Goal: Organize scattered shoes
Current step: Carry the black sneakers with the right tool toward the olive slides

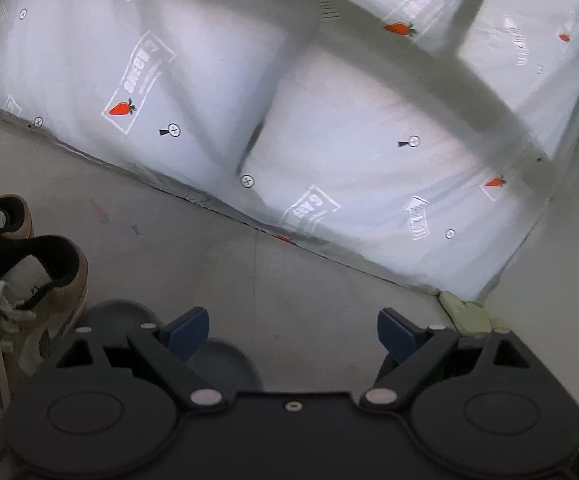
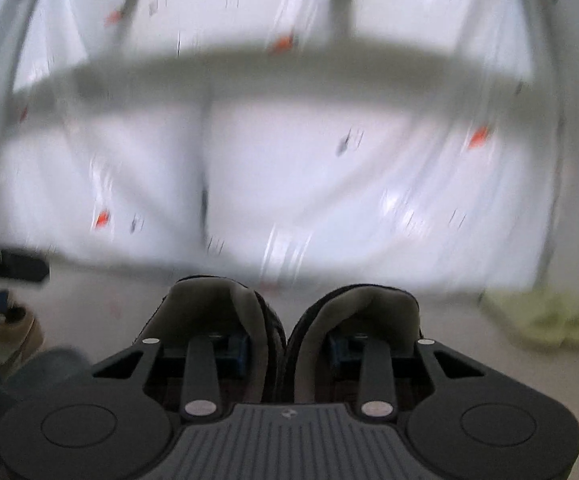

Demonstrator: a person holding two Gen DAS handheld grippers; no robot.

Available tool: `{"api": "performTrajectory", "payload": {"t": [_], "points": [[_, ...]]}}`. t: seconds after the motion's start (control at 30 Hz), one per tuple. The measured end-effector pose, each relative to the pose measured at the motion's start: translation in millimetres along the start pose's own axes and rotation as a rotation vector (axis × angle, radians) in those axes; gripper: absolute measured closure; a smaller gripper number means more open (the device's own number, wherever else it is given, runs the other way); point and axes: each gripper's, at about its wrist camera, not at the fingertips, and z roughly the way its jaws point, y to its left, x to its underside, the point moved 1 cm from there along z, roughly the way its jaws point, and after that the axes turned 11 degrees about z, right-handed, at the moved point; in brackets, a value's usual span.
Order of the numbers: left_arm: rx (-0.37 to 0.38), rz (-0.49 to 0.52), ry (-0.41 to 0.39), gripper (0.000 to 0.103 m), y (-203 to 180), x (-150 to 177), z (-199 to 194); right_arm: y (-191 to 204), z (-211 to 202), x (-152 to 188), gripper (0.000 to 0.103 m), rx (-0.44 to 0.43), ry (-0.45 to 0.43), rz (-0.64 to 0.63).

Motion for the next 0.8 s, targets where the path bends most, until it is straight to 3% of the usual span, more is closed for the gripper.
{"api": "performTrajectory", "payload": {"t": [0.07, 0.2, 0.3, 0.5, 0.67, 0.8], "points": [[0.001, 0.009, -0.005, 0.011, -8.7, 2.6, -4.1, -14.5, -12.2, -12.8, 0.066, 0.013, -0.064, -0.018], [-0.001, 0.009, 0.001, 0.011, -37.3, 7.1, -8.5, -47.9, -22.3, -30.7, 0.066, 0.041, -0.113, -0.014], [0.005, 0.001, -0.008, 0.011, -64.8, 6.6, -9.6, -98.5, -26.7, -54.5, 0.066, 0.100, -0.146, 0.013], [0.024, 0.003, -0.006, 0.011, -126.5, 9.1, 11.3, -198.5, -43.9, -73.7, 0.065, 0.234, -0.138, 0.016], [0.056, 0.014, 0.017, 0.011, -176.5, 21.6, 41.3, -291.9, -63.9, -69.8, 0.065, 0.383, -0.111, -0.059], [0.083, 0.018, 0.032, 0.011, -218.3, 23.3, 66.6, -360.8, -72.5, -63.7, 0.065, 0.497, -0.054, -0.048]]}}
